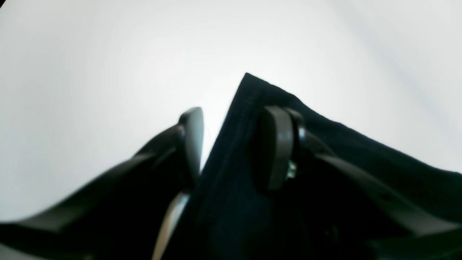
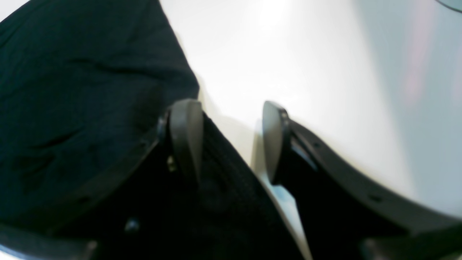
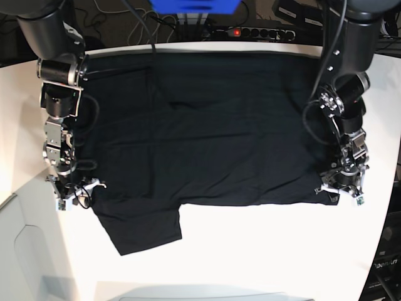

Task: Fold the T-shirt properly
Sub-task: 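Lift the hem and fold it toward the collar edge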

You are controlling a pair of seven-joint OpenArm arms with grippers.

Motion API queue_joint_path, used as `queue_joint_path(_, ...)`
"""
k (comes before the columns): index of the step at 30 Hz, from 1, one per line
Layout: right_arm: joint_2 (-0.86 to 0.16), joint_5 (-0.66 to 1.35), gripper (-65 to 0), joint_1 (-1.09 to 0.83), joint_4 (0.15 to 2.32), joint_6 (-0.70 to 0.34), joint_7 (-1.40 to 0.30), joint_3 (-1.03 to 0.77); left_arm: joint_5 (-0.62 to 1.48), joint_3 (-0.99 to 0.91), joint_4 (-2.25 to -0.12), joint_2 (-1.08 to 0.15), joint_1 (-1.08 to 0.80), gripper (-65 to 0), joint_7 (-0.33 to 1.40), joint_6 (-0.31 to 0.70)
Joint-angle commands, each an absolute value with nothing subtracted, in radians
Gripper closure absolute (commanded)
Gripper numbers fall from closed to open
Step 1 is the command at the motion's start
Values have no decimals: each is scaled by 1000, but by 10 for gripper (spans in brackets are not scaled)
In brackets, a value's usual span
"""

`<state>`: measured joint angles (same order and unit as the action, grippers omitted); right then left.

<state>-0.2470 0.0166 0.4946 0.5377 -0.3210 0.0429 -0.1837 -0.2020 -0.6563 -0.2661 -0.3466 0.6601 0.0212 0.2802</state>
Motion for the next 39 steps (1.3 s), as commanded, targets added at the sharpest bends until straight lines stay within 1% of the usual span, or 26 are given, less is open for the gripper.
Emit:
queue_joint_path(1, -251, 1, -269, 489, 529, -325, -54, -179, -199, -654, -277, -360, 691, -251, 4, 280)
queue_joint_path(3, -251, 1, -269, 489, 529, -325, -56, -179, -199, -653, -277, -360, 691, -243, 5, 282)
queue_joint_path(4, -252, 1, -270, 489, 529, -325, -56, -179, -199, -653, -277, -358, 690, -222, 5, 282)
queue_joint_path(5, -252, 1, -273, 489, 529, -325, -56, -179, -199, -653, -277, -358, 690, -184, 5, 282)
queue_joint_path(8, -252, 1, -275, 489, 529, -325, -56, -179, -199, -653, -277, -358, 690, -8, 7, 278)
queue_joint_path(10, -252, 1, -275, 489, 529, -325, -58, -179, -199, -653, -277, -358, 690, 0, 13, 278)
queue_joint_path(11, -252, 1, -275, 489, 529, -325, -58, -179, -199, -653, -277, -358, 690, -18, 13, 278)
queue_joint_path(12, -252, 1, -275, 489, 529, -325, -58, -179, -199, -653, -277, -358, 690, -21, 13, 278)
queue_joint_path(14, -252, 1, -275, 492, 529, -325, -59, -183, -199, -653, -277, -357, 688, -2, 13, 280)
queue_joint_path(19, -251, 1, -279, 489, 572, -325, -59, -186, -199, -656, -277, -357, 685, -2, 15, 282)
queue_joint_path(25, -248, 1, -369, 487, 587, -325, -61, -180, -199, -656, -277, -357, 685, -2, 15, 282)
queue_joint_path(29, -248, 1, -375, 486, 587, -325, -61, -179, -199, -654, -277, -357, 684, -2, 15, 282)
queue_joint_path(31, -248, 1, -351, 475, 587, -325, -61, -179, -199, -653, -277, -357, 684, -2, 15, 282)
queue_joint_path(33, -248, 1, -285, 472, 587, -325, -61, -179, -199, -653, -277, -357, 684, -2, 15, 282)
queue_joint_path(35, -249, 1, -182, 470, 587, -325, -61, -179, -199, -653, -277, -357, 684, -2, 15, 282)
queue_joint_path(38, -251, 1, 0, 472, 588, -325, -61, -182, -199, -653, -277, -357, 684, -2, 15, 282)
queue_joint_path(39, -251, 1, 0, 473, 588, -325, -61, -182, -199, -653, -277, -357, 684, -2, 15, 282)
